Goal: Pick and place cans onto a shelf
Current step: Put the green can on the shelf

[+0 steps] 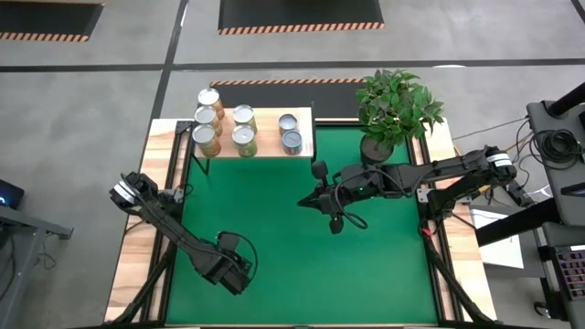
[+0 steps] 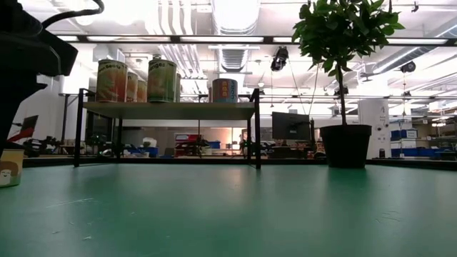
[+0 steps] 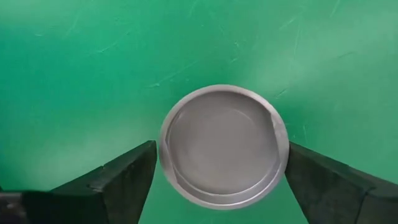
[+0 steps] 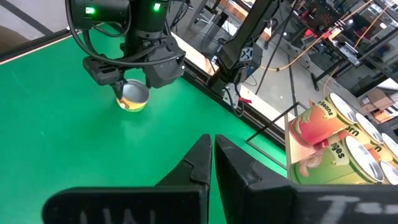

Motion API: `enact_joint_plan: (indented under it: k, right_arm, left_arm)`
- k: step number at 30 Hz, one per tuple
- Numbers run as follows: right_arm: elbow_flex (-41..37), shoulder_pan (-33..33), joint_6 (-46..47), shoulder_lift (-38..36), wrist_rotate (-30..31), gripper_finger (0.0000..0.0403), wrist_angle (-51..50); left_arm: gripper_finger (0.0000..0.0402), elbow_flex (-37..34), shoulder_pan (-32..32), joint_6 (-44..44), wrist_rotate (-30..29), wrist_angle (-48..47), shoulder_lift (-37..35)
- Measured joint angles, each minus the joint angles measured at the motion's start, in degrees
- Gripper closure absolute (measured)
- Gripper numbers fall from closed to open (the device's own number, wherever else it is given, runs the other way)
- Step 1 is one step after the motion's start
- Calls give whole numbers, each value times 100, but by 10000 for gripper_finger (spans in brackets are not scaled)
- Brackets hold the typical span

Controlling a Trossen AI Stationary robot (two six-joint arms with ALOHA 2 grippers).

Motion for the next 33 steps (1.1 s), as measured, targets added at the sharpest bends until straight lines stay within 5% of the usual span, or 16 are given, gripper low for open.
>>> enact_joint_plan:
  k: [7, 18, 33]
  right_arm:
    - [-2, 0, -4, 0, 0, 394, -2]
    - [-2, -2, -7, 0, 9, 394, -20]
    - [-62, 0, 141, -276, 452, 394, -816]
  left_arm:
    - [122, 3, 0, 21, -4, 10, -2]
    - [115, 1042, 92, 829, -438, -945, -15]
    - [113, 3668, 1411, 4941, -1289, -2358, -24]
